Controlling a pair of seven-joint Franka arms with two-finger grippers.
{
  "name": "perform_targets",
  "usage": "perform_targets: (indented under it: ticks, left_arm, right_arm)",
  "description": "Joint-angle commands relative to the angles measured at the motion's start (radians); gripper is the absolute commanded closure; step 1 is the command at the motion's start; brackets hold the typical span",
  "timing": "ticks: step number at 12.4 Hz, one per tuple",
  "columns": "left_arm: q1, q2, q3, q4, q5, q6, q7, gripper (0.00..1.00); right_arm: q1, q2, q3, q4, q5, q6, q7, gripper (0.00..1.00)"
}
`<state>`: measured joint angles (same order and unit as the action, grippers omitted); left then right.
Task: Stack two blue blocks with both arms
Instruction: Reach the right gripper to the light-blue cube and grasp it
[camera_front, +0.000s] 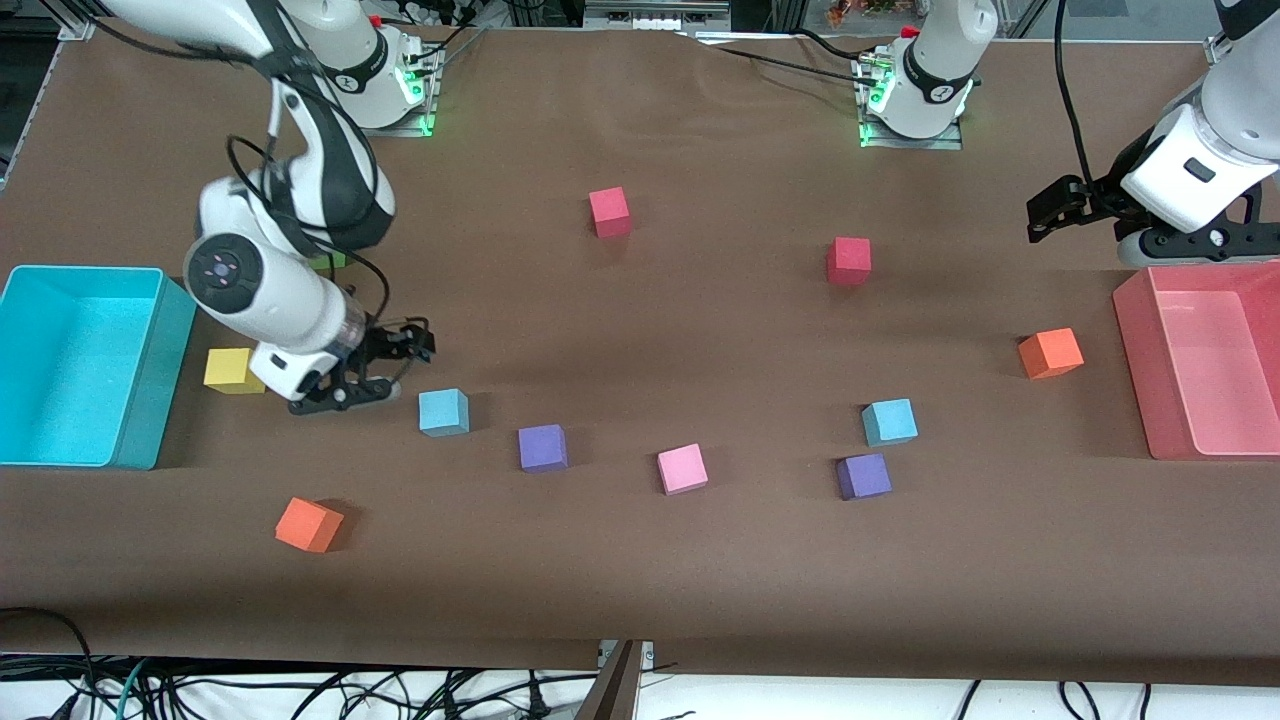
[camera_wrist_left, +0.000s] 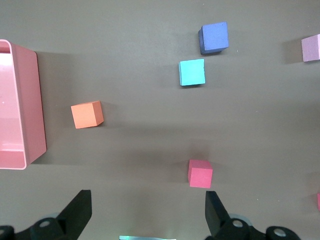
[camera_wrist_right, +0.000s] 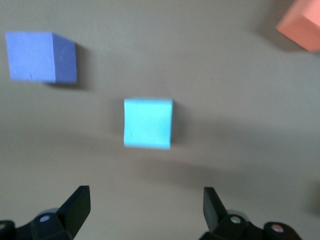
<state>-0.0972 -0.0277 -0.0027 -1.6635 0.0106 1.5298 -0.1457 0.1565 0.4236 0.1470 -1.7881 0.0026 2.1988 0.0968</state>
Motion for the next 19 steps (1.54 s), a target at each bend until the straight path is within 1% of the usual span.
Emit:
perform_targets:
  ticks: [1,2,3,4,5,11,12,14,15,17,19]
  left_arm:
    - [-0.006,0.015,0.001,0.025,0.011,-0.005,0.015,0.00]
    - [-0.006,0.015,0.001,0.025,0.011,-0.005,0.015,0.00]
    - [-0.006,0.015,0.001,0.025,0.011,-0.005,0.015,0.00]
    - [-0.006,0.015,0.001,0.025,0.011,0.004,0.014,0.00]
    - [-0.007,0.015,0.001,0.024,0.011,0.004,0.014,0.00]
    - [-0.009,0.015,0.001,0.025,0.009,0.006,0.012,0.00]
    - [-0.009,0.015,0.001,0.025,0.009,0.006,0.012,0.00]
    - [-0.009,0.015,0.001,0.025,0.009,0.006,0.012,0.00]
    - [-0.009,0.015,0.001,0.025,0.009,0.006,0.012,0.00]
    - [-0.009,0.015,0.001,0.024,0.009,0.006,0.012,0.00]
    - [-0.009,0.015,0.001,0.025,0.009,0.006,0.012,0.00]
  right_arm:
    - [0.026,0.104,0.005,0.018,-0.009,0.138,0.009,0.00]
    - [0.035,0.131,0.005,0.018,-0.013,0.177,0.006,0.00]
    - [0.037,0.150,0.005,0.018,-0.039,0.209,0.000,0.00]
    - [0.037,0.170,0.000,0.018,-0.096,0.228,-0.002,0.00]
    - [0.037,0.179,-0.001,0.018,-0.116,0.232,0.007,0.00]
    - [0.037,0.201,-0.012,0.016,-0.115,0.234,0.015,0.01]
    - [0.037,0.204,-0.014,0.016,-0.113,0.234,0.052,0.08]
    - [0.037,0.204,-0.014,0.018,-0.113,0.233,0.145,0.65]
    - [0.037,0.204,-0.012,0.018,-0.113,0.231,0.158,0.74]
    - [0.037,0.189,-0.012,0.019,-0.113,0.208,0.155,0.76]
    - [0.037,0.144,-0.012,0.050,-0.112,0.103,0.158,0.76]
